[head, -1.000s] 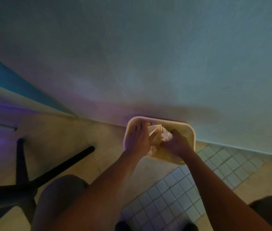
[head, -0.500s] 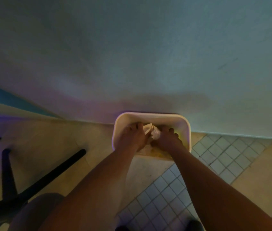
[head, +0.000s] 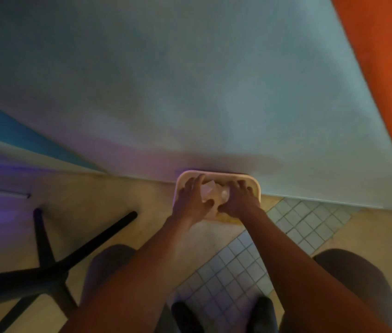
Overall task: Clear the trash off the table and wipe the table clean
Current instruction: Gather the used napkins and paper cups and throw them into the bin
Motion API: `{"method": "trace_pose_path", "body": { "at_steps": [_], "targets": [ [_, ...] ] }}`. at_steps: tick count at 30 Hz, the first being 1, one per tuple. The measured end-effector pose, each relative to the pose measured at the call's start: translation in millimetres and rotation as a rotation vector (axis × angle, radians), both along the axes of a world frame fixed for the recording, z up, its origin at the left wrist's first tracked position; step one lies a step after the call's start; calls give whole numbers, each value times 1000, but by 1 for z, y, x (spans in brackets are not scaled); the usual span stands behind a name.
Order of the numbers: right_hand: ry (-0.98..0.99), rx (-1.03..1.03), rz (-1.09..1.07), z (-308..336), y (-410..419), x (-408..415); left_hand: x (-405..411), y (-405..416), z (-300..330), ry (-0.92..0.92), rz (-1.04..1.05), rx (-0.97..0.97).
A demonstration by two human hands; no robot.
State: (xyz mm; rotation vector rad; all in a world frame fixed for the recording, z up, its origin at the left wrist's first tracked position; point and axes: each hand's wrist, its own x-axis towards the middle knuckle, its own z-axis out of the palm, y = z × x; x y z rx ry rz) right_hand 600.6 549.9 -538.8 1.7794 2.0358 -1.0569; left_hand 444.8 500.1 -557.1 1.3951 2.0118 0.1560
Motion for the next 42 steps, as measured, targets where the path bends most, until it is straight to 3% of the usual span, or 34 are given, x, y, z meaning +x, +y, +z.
{"method": "trace_pose_path", "body": {
  "at_steps": [3,7,12,20,24,31,42],
  "targets": [
    [35,-57,10,63,-15,2,4,-25,62,-1,48,41],
    [35,-81,40,142,-39,8,12,-46,135,24,52,-67],
    [42,-66,93,270,-60,15,21,-61,269,-34,39,-131],
    [161,30,127,451,-82,27,34,-109,472,-171,159,10],
    [216,63,162,518,-92,30,31,-148,544,-155,296,73],
    [313,44,283,583,-117,13,22,-217,613,-106,529,198],
    [405,2,528,606,-169,-78,-34,-317,637,-55,879,285]
  ]
}}
